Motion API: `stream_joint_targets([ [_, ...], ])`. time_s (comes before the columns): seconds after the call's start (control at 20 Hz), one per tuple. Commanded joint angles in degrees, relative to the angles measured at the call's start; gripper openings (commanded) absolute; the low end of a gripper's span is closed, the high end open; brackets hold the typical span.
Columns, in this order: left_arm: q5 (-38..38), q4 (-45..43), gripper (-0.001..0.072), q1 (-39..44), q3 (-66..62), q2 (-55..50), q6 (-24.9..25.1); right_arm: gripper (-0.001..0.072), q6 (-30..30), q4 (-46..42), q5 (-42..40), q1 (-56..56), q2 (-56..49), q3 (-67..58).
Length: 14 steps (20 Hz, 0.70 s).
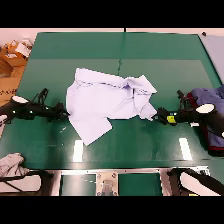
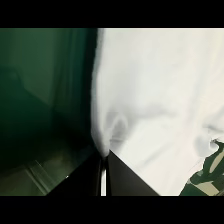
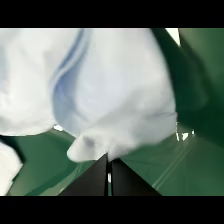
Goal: Fold the shirts.
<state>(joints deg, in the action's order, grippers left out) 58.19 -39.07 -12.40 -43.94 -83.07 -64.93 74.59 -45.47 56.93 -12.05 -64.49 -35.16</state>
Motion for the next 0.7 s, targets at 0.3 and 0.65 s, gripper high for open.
stream_joint_targets([
  [0.3,6.08,0.26,0.0028,-4.37,-4.35,7.34,1.97,0.0016,1.97,1.27,12.35,-25.68,6.23,-6.80],
  [0.65,15.32,0.48,0.0027,-4.35,-19.87,21.79,-0.31,0.0033,-6.69,31.56,23.41,-27.39,6.29,-6.93],
])
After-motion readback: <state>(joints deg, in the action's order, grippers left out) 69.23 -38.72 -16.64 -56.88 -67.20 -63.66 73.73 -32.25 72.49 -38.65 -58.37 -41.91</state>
